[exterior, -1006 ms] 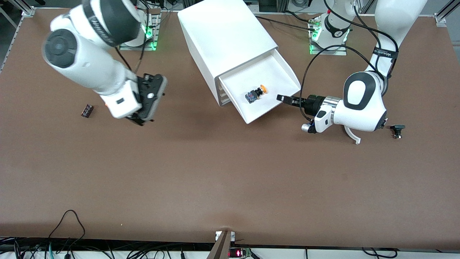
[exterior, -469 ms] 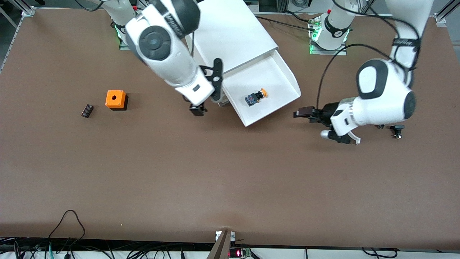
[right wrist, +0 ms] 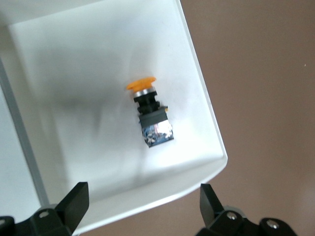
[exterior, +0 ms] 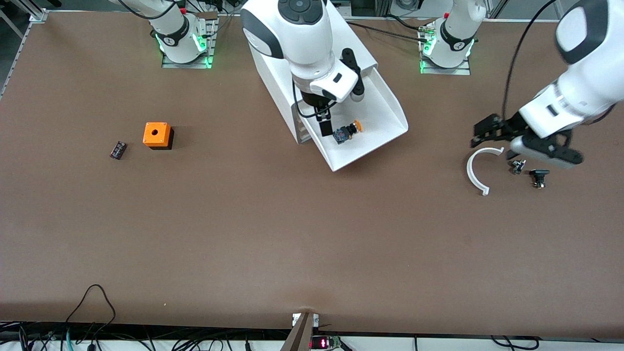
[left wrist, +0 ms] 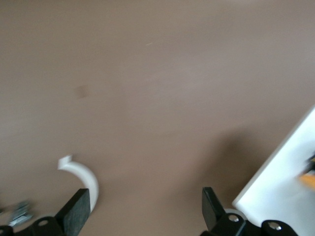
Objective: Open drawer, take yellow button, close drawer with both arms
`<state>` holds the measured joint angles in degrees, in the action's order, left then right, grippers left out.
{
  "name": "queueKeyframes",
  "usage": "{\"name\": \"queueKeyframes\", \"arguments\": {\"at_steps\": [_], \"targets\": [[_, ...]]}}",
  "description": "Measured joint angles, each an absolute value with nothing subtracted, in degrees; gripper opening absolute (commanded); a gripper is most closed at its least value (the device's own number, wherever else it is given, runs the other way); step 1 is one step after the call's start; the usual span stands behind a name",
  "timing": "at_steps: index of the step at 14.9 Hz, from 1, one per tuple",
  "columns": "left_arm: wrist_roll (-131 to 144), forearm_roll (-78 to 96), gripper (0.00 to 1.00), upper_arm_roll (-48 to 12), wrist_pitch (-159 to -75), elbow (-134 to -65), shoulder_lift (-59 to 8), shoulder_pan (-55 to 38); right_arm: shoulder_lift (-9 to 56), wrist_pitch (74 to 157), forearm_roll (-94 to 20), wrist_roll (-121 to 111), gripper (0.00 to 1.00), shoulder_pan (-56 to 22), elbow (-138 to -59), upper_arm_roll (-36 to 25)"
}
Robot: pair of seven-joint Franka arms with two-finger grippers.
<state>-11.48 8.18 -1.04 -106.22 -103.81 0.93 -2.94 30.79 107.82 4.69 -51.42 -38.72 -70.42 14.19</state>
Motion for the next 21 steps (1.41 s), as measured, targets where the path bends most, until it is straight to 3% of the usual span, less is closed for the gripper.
{"name": "queueKeyframes", "arguments": {"at_steps": [4, 21], "targets": [[-6.33, 2.23, 1.00, 1.99, -93.48, -98.27, 2.25, -2.85, 33.24, 110.42, 5.24, -56.90, 1.00, -39.75, -70.36, 14.16], [-1.19, 0.61, 1.00, 2.12, -91.99, -97.85, 1.68, -3.38, 37.77, 111.89, 7.86, -57.62, 0.96, -41.74, -70.36, 14.15]]}}
